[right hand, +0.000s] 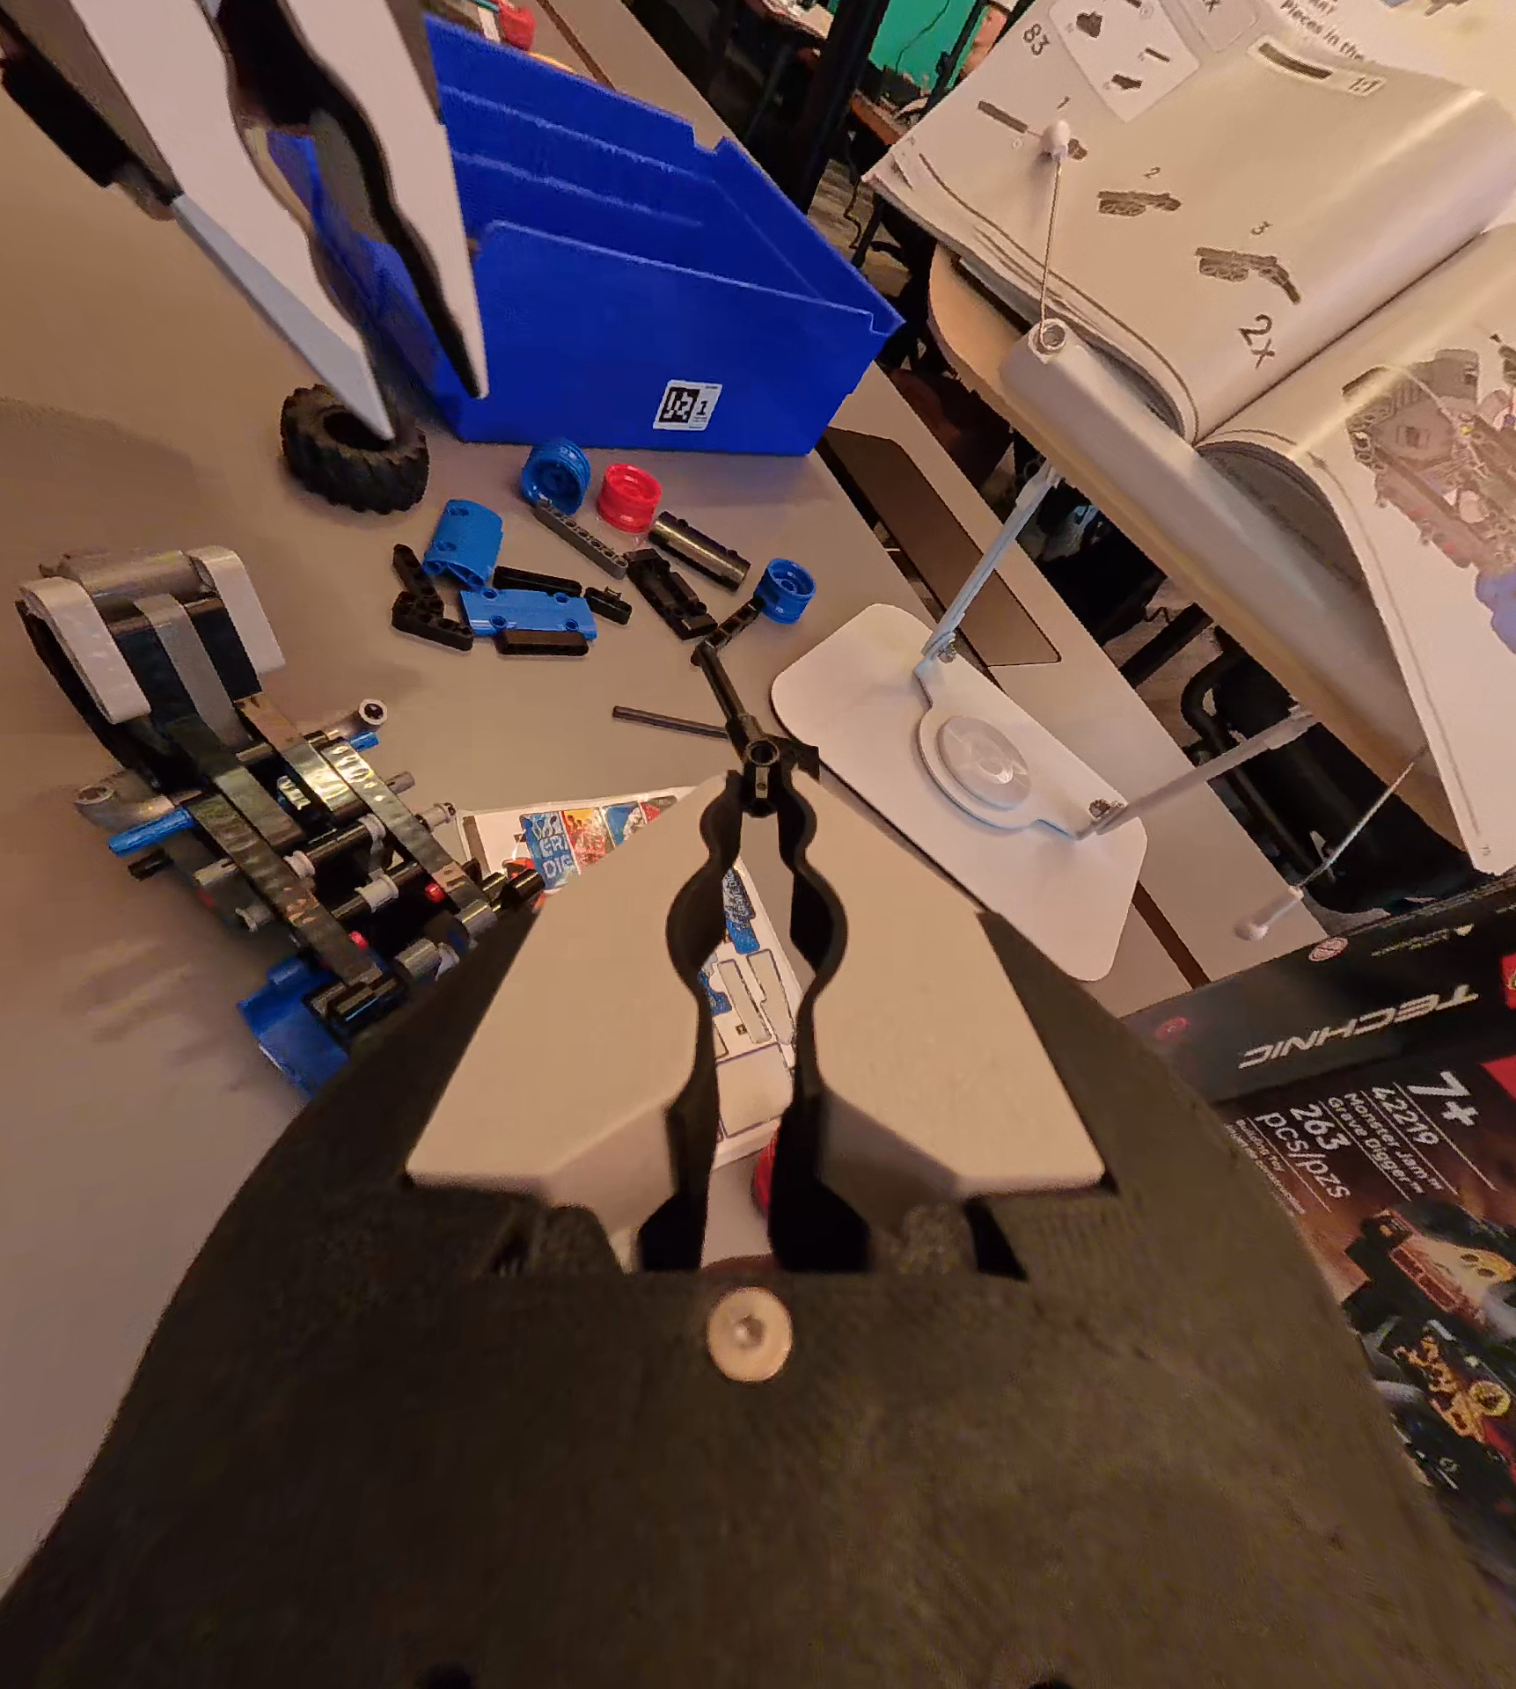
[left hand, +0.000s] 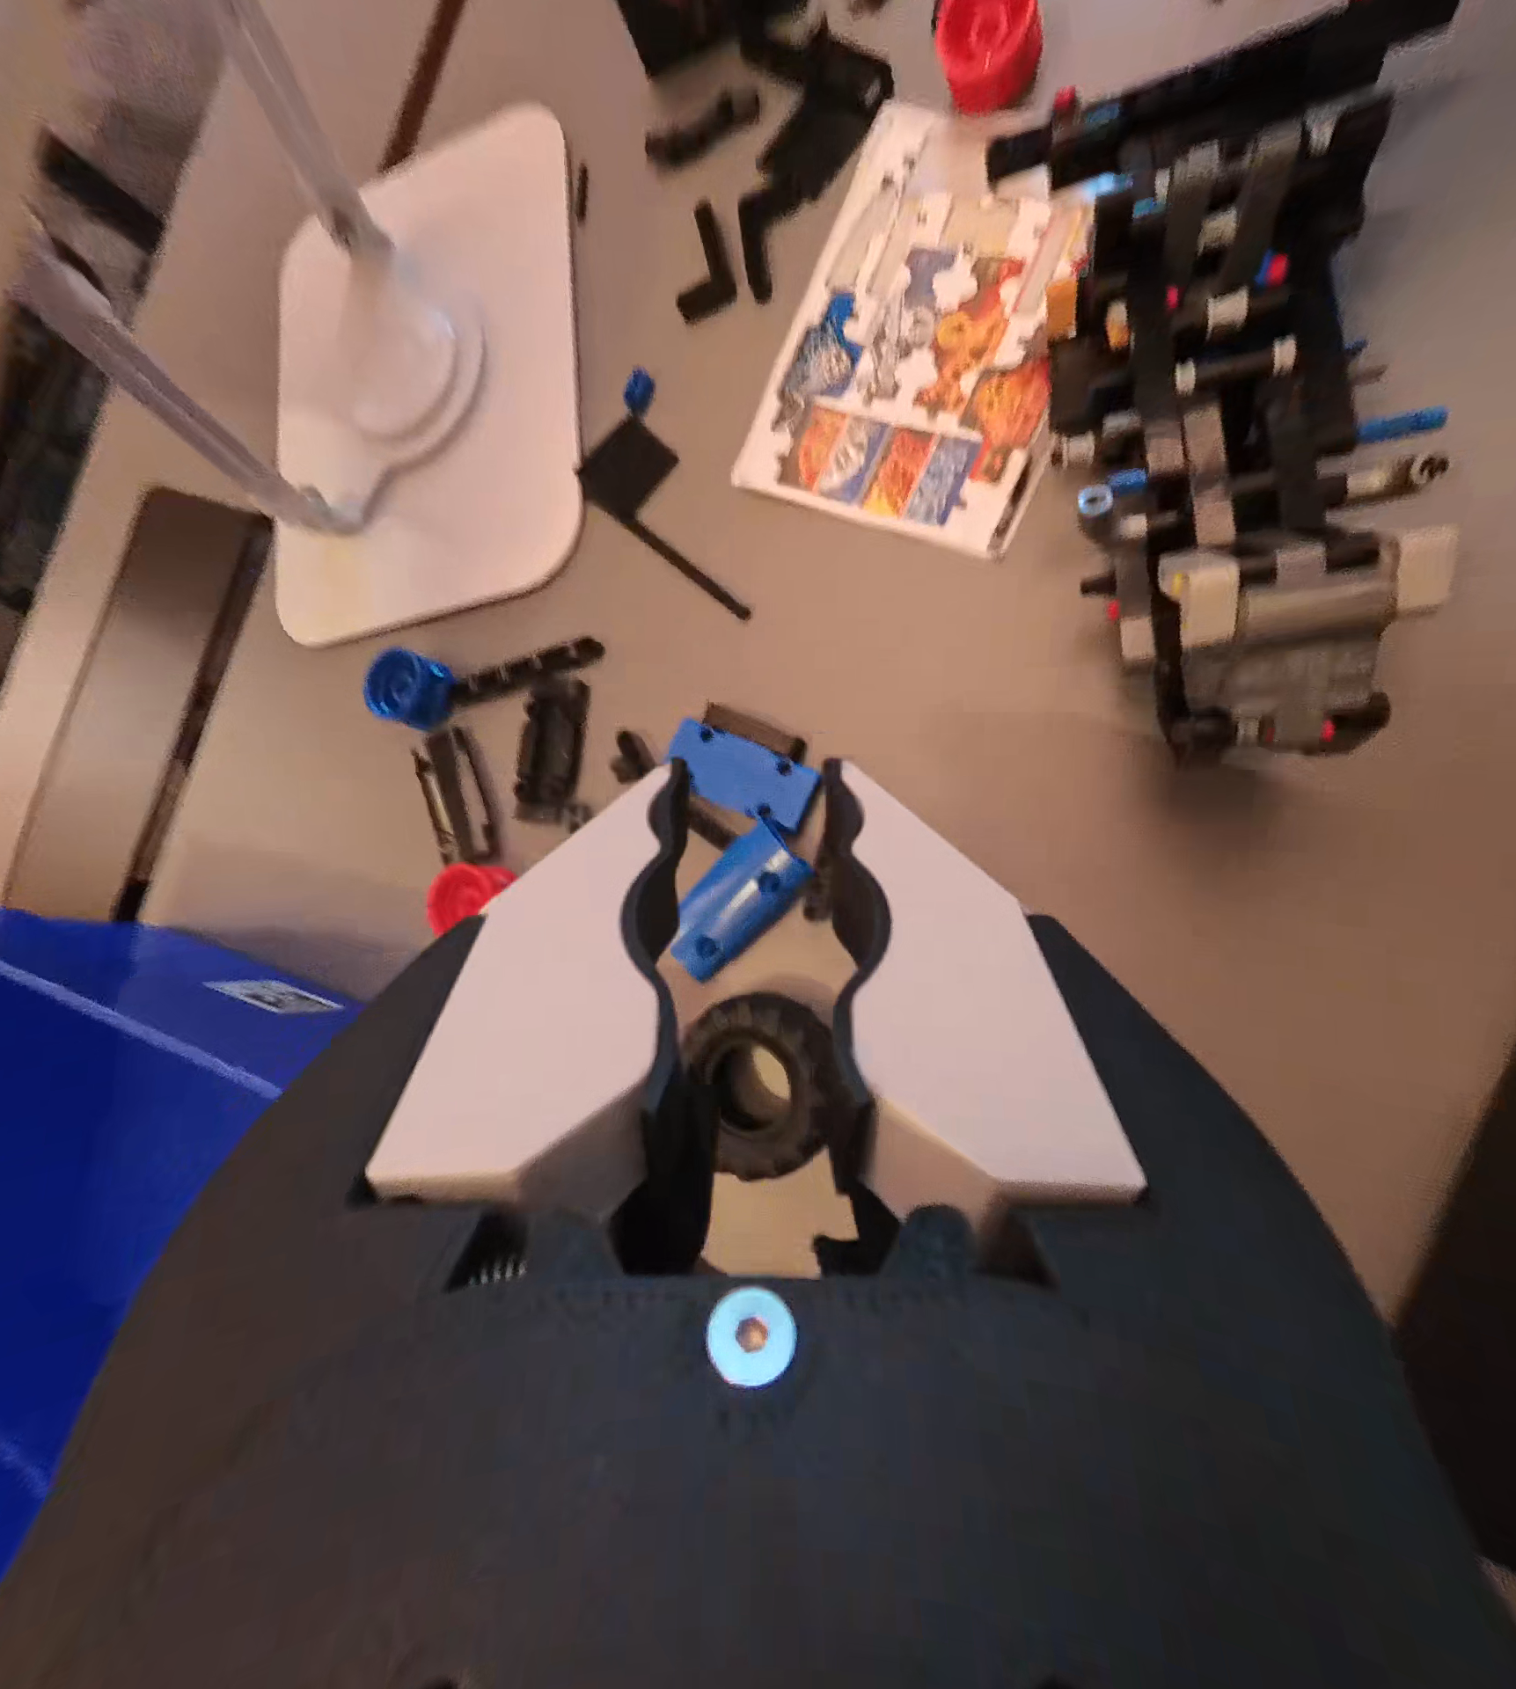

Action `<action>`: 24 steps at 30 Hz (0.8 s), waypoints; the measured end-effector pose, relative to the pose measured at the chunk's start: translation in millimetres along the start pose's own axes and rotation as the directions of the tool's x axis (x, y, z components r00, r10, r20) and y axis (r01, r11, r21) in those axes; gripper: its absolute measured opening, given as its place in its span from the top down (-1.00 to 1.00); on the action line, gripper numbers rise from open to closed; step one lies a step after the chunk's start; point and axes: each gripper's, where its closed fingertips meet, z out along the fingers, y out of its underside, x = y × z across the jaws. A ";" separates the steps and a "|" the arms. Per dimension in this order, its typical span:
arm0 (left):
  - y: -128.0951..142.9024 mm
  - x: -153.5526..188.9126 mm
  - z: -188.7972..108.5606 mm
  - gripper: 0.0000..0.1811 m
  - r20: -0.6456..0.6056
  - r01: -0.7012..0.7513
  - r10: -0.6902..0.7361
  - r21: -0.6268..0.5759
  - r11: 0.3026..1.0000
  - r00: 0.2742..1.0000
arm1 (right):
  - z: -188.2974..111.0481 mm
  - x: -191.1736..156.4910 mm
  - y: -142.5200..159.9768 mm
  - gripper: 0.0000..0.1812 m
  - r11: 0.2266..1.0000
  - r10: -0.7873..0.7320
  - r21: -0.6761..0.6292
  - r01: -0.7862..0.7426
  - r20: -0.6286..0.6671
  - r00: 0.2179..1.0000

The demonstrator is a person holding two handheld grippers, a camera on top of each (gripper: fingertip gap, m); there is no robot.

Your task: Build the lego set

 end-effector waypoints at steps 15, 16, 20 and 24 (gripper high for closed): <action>43.0 25.5 48.0 0.75 -0.046 0.000 -0.005 -0.106 0.994 0.999 | 5.7 -3.2 10.9 0.94 0.999 -0.007 -0.033 0.008 0.023 1.000; 39.6 25.8 51.0 0.75 -0.048 0.003 -0.008 -0.097 0.995 0.999 | 5.9 -3.4 11.0 0.94 0.999 -0.009 -0.034 0.010 0.024 1.000; 33.3 20.6 62.0 0.73 -0.028 0.001 -0.003 -0.099 0.995 1.000 | 5.6 -2.7 11.2 0.94 0.999 -0.009 -0.034 0.010 0.022 1.000; 24.8 -11.8 62.8 0.72 0.066 0.103 -0.098 -0.077 0.992 0.993 | 5.6 -2.2 11.1 0.94 0.999 -0.005 -0.031 0.006 0.021 1.000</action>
